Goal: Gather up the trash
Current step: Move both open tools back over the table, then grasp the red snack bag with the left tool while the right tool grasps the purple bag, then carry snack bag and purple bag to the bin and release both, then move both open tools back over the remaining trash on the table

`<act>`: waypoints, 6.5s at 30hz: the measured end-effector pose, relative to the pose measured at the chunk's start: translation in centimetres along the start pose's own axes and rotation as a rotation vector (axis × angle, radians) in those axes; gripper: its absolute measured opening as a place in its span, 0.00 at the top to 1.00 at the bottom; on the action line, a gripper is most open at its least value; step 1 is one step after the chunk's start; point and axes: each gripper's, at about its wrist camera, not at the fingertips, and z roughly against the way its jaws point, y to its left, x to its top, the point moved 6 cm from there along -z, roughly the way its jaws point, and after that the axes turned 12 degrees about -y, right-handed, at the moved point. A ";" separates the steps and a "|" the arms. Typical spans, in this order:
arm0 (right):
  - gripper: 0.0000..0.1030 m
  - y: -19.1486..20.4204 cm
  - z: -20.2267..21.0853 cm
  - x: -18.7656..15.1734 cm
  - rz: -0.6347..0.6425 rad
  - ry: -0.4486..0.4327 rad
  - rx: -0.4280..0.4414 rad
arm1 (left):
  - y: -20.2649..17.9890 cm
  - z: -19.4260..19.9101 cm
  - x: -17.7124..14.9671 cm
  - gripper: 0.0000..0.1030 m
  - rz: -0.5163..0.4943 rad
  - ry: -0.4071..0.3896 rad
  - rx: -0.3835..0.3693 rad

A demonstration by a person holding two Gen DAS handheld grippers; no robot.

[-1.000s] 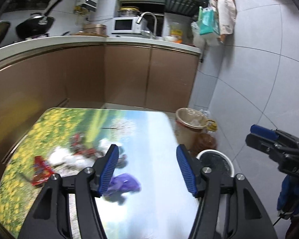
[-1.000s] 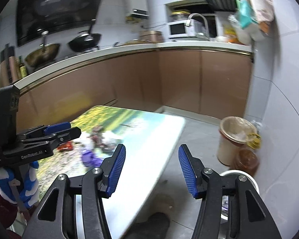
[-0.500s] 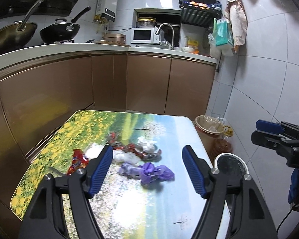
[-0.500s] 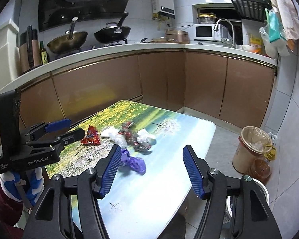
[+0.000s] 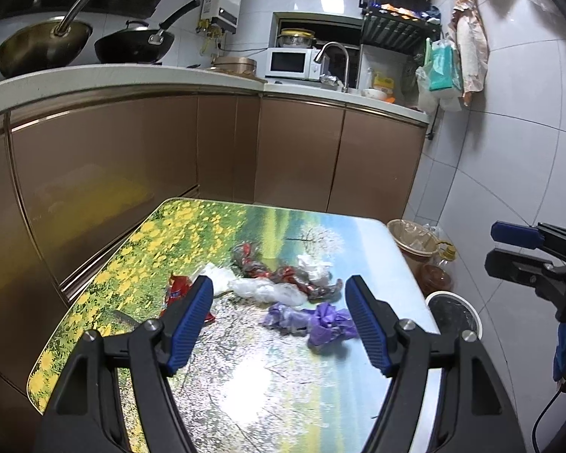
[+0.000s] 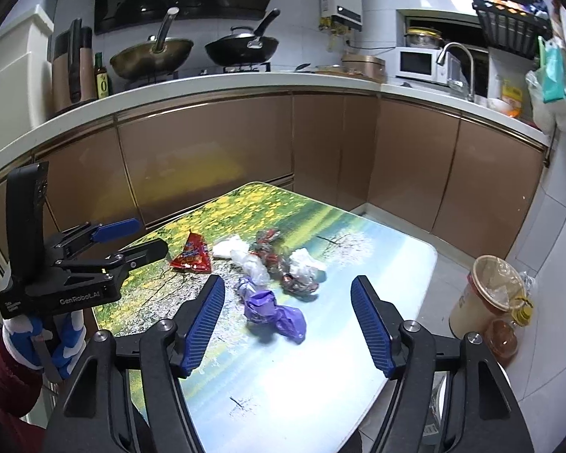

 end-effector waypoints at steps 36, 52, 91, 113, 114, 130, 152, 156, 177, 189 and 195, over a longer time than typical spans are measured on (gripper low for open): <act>0.56 3.2 -18.6 -10.2 0.079 0.355 0.139 | 13.6 -14.2 -9.2 0.82 0.117 0.287 0.045; 0.62 1.3 -11.5 -7.2 -0.009 0.215 0.162 | 11.7 -7.8 -6.6 0.93 0.147 0.211 0.066; 0.56 -42.8 -0.1 -21.8 -0.492 0.160 -0.590 | -45.6 -29.1 -11.6 0.90 -0.282 0.499 -0.551; 0.35 -39.9 2.8 -19.7 -0.408 0.137 -0.688 | -41.4 -25.5 -8.2 0.60 -0.154 0.373 -0.533; 0.32 -39.0 3.0 -18.8 -0.395 0.126 -0.679 | -40.6 -24.6 -7.5 0.60 -0.152 0.346 -0.524; 0.01 -23.0 6.7 -5.5 -0.238 -0.100 -0.489 | -23.9 -9.1 0.0 0.60 -0.146 0.027 -0.323; 0.00 -6.5 6.5 2.2 -0.052 -0.227 -0.213 | -4.4 3.1 1.1 0.42 -0.052 -0.079 0.044; 0.00 -4.6 5.5 2.0 -0.044 -0.186 -0.170 | -2.9 3.7 0.7 0.42 -0.048 -0.075 0.063; 0.26 -0.7 -3.2 0.5 -0.047 -0.023 -0.048 | 3.0 -0.9 -2.4 0.43 -0.034 0.020 0.094; 0.39 -0.7 -10.9 -2.2 -0.073 0.096 0.034 | 8.6 -6.7 -5.8 0.43 0.010 0.145 0.071; 0.44 -1.4 -15.0 -3.3 -0.082 0.138 0.050 | 10.3 -10.6 -6.5 0.45 -0.003 0.197 0.068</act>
